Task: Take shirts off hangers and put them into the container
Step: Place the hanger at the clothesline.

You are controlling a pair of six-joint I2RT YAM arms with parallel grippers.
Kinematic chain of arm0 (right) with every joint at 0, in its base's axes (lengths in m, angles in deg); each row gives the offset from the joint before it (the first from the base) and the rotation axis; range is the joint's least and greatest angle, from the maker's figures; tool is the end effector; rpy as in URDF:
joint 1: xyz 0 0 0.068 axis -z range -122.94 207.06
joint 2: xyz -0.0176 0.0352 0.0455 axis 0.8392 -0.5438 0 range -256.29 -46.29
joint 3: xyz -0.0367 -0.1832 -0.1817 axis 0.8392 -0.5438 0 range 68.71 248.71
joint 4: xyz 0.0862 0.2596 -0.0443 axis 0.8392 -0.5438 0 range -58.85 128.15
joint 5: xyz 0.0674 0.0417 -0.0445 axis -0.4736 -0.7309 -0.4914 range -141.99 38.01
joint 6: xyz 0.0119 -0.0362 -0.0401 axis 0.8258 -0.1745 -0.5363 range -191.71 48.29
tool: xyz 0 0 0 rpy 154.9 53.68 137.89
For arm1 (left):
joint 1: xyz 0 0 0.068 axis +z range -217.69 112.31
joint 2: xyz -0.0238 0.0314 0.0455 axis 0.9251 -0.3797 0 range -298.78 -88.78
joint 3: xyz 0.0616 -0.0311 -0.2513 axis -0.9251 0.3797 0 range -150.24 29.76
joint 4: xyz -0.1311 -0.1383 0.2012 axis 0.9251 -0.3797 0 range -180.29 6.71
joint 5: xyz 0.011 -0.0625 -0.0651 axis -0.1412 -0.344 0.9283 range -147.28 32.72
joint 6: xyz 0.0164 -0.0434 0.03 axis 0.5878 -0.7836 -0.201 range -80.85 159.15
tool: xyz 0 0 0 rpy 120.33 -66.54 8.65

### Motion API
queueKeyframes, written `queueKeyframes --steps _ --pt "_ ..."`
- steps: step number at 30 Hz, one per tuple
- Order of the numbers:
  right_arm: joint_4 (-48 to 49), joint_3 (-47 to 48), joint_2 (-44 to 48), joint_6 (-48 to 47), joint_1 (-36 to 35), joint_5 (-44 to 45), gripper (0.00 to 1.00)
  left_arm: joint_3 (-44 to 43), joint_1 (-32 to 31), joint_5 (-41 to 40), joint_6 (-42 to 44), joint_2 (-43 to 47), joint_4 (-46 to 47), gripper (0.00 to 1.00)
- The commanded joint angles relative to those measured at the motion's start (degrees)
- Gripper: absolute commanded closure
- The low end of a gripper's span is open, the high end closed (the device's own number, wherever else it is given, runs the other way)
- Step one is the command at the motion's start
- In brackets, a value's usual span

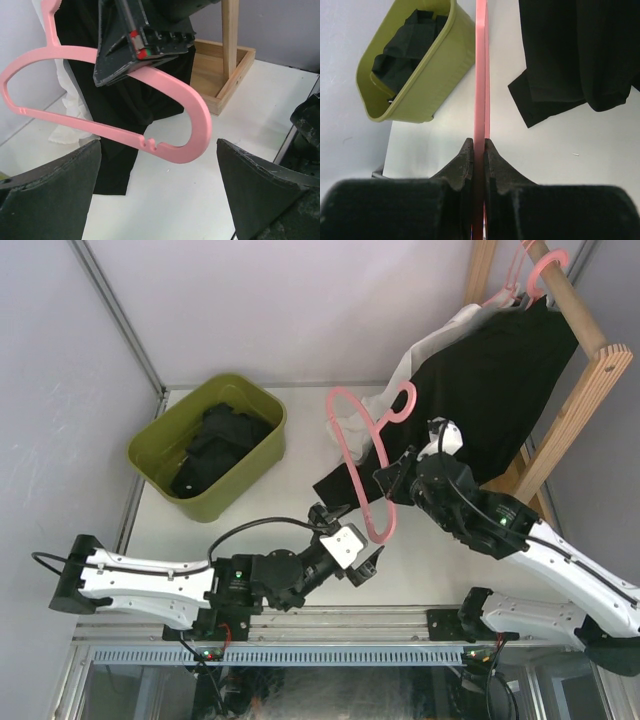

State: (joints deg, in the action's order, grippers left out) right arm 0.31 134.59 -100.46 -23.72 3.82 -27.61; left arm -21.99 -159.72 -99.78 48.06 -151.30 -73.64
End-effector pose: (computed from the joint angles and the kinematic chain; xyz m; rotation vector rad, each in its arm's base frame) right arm 0.1405 0.1622 0.3815 0.1808 2.0463 0.7017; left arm 0.0157 -0.2748 0.3446 0.7958 1.4013 -0.5417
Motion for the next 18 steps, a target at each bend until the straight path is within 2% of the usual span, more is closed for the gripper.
queueKeyframes --steps 1,5,8,13,18 --pt "-1.4 4.4 -2.4 4.0 -3.1 8.9 1.00 -1.9 -0.8 -1.1 3.3 -0.3 3.5 0.00" --pt "-2.0 7.0 -4.5 5.3 -5.6 13.1 1.00 -2.2 -2.0 -0.9 4.9 -1.8 3.4 0.00" --pt "-3.0 8.4 -6.1 6.9 -6.8 14.8 1.00 -2.6 -2.5 -4.3 5.3 -3.6 3.1 0.00" --pt "-5.4 10.8 -8.2 6.9 -9.9 21.3 1.00 -0.8 -2.8 -12.8 8.0 -5.0 7.3 0.11" --pt "-3.4 10.9 -8.5 3.1 -10.0 17.8 1.00 -0.1 -2.7 -13.8 11.3 -5.1 10.5 0.24"
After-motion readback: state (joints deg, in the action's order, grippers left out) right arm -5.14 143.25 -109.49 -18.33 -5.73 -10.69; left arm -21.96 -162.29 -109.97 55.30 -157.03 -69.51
